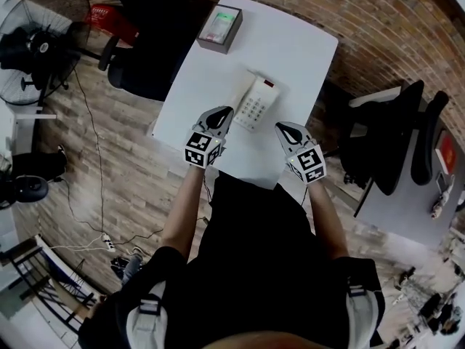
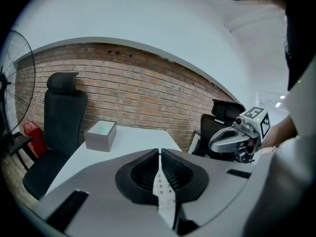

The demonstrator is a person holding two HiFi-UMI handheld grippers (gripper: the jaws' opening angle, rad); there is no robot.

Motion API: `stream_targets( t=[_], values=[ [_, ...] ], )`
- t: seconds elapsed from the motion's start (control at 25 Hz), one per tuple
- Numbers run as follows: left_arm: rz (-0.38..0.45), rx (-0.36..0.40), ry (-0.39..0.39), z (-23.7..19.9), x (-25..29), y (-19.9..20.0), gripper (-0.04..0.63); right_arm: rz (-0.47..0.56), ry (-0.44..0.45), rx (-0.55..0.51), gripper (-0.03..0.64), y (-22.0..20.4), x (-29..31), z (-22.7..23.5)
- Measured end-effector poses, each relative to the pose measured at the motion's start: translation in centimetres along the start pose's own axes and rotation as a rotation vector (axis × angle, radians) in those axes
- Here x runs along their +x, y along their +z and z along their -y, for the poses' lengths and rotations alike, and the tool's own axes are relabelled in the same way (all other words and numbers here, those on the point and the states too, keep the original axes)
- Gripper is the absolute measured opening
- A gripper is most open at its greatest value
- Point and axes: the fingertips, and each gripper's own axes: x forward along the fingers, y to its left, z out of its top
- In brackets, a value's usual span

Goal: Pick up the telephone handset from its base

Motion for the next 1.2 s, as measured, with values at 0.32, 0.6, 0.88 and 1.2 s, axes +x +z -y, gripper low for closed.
stream_targets(
  t=[0.32, 0.6, 0.88, 1.2],
  values=[
    [-0.039, 0.013, -0.015, -1.5, 2.3, -2.1, 0.028, -0.041, -0.022, 0.004, -0.003, -1.1, -0.3, 0.1],
    [-0.076, 0.041, 0.023, -3.2, 4.0, -3.9, 0.109, -0.057, -0.025, 0.002, -0.003, -1.4, -0.1, -0.4],
    [-0.115, 0.045, 0.053, -4.1, 6.2, -5.6, 0.146, -0.075, -0.041, 0.003, -0.003, -1.8, -0.3, -0.4],
    [-0.140, 0.016, 0.080, -5.1, 8.4, -6.6, 0.172, -0.086, -0.070, 0.026, -0.003, -2.6, -0.7, 0.4]
  ],
)
